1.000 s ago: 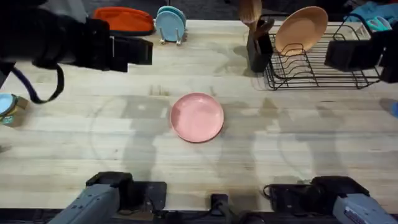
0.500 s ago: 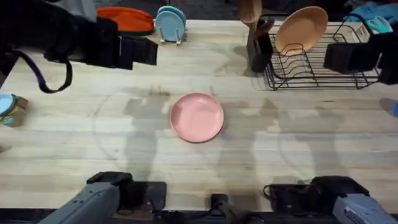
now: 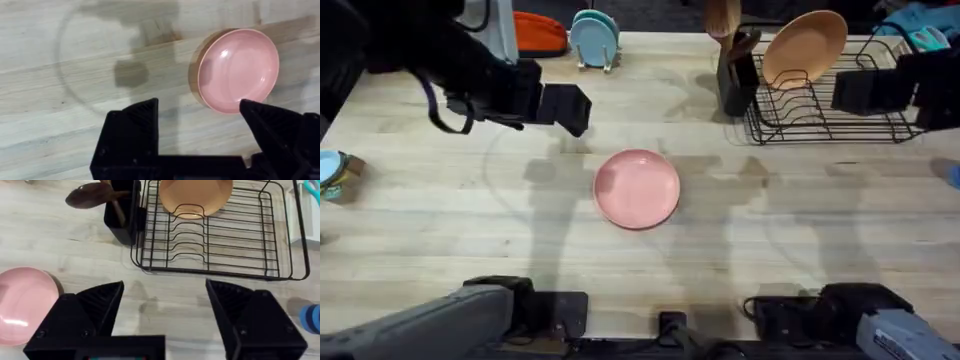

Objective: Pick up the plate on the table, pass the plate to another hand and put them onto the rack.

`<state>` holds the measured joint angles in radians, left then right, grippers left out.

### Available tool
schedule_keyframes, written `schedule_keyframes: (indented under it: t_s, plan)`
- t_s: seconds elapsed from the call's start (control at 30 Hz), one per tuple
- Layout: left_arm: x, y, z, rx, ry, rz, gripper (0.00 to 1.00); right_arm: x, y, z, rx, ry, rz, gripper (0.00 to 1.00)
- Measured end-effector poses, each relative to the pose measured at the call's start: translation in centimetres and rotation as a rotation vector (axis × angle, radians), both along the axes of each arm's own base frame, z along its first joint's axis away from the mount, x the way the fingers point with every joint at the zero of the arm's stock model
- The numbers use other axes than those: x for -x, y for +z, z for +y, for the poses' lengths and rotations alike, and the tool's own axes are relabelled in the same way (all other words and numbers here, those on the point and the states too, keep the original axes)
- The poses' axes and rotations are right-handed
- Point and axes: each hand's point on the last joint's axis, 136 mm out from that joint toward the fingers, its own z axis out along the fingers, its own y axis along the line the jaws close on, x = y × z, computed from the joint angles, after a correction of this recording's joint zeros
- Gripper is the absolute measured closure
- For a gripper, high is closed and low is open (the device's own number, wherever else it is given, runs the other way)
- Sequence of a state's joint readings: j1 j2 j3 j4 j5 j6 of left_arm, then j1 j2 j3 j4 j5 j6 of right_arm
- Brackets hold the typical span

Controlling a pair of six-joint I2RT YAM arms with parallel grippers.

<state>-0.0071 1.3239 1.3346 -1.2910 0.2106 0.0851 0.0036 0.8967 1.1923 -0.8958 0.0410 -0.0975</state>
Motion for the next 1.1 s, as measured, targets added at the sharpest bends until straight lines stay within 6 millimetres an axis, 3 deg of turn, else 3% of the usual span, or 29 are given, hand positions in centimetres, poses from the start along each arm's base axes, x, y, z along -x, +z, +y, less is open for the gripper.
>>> schedule_keyframes:
  t_s: [0.23,0.53,0.57,0.93,1.1]
  plan:
    - [-1.4,-1.7,-0.1,0.015,0.025,-0.005,0.006,0.0,0.0,0.0,-0.004,-0.002,0.001,0.004]
    - [0.0,-7.3,-0.3,0.045,0.093,0.083,0.004,0.4,-0.1,2.8,-0.118,0.112,0.015,0.004]
    - [-0.3,-9.1,-1.9,0.145,0.089,0.07,0.006,0.6,-0.6,4.2,-0.176,0.171,0.048,0.004]
    - [0.7,-10.7,-3.7,0.219,0.056,0.095,0.006,0.0,-1.4,4.4,-0.189,0.179,0.082,0.004]
    - [1.1,-11.2,-6.0,0.13,-0.049,0.078,0.005,-0.4,-1.7,4.4,-0.191,0.178,0.096,0.004]
